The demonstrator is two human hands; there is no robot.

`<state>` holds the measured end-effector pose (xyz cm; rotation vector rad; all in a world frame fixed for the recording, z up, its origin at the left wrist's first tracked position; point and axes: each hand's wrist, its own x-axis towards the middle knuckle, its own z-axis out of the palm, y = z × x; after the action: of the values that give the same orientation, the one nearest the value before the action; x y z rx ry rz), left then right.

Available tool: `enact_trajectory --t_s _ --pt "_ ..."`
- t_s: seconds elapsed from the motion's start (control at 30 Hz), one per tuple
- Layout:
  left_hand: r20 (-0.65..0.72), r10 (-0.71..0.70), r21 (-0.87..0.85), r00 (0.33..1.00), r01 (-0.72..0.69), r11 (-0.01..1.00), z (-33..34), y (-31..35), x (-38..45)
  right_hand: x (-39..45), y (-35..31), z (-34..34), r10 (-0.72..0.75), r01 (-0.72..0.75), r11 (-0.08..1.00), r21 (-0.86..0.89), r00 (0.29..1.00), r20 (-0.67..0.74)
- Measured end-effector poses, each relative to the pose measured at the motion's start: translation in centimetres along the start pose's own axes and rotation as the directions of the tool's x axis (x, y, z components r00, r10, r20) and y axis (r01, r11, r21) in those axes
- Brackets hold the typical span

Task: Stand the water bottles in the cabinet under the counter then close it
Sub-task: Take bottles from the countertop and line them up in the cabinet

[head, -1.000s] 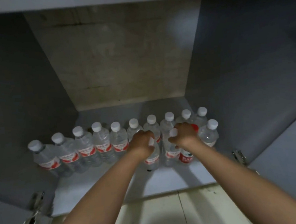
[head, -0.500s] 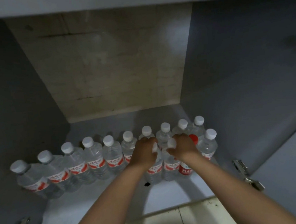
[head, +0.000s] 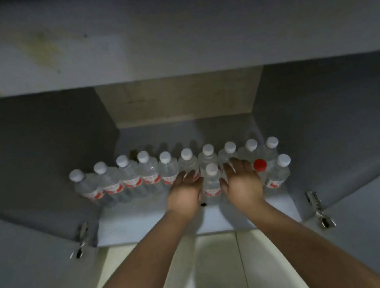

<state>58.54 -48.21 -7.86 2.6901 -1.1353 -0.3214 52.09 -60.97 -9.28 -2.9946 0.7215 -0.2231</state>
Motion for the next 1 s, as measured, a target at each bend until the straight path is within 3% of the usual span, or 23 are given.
enact_trajectory --t_s 0.07,0.2,0.37,0.47,0.77,1.0 --pt "-0.058 -0.026 0.078 0.998 0.03 0.996 -2.2 0.0 -2.6 -1.5 -1.5 -2.3 -0.111 0.111 0.994 -0.003 0.994 0.024" --pt "0.178 -0.313 0.024 0.933 0.314 0.949 -6.4 0.6 -9.1 -5.1 -4.5 -7.6 -0.23 0.23 0.973 0.024 0.955 0.187" --pt "0.236 -0.475 -0.006 0.848 0.49 0.872 -14.2 2.6 -17.4 -9.3 -7.6 -15.8 -0.287 0.296 0.954 0.039 0.871 0.398" --pt "0.246 -0.545 0.002 0.801 0.562 0.827 -19.5 3.6 -21.9 -10.8 -9.5 -21.1 -0.328 0.361 0.932 0.012 0.832 0.447" --pt "0.032 -0.685 -0.003 0.728 0.685 0.729 -36.9 1.2 -31.2 -9.6 -20.5 -36.5 -0.55 0.54 0.834 0.112 0.801 0.238" --pt "-0.177 -0.715 -0.053 0.676 0.719 0.693 -45.9 -5.4 -33.3 -4.9 -31.1 -43.9 -0.576 0.564 0.814 0.142 0.815 0.062"
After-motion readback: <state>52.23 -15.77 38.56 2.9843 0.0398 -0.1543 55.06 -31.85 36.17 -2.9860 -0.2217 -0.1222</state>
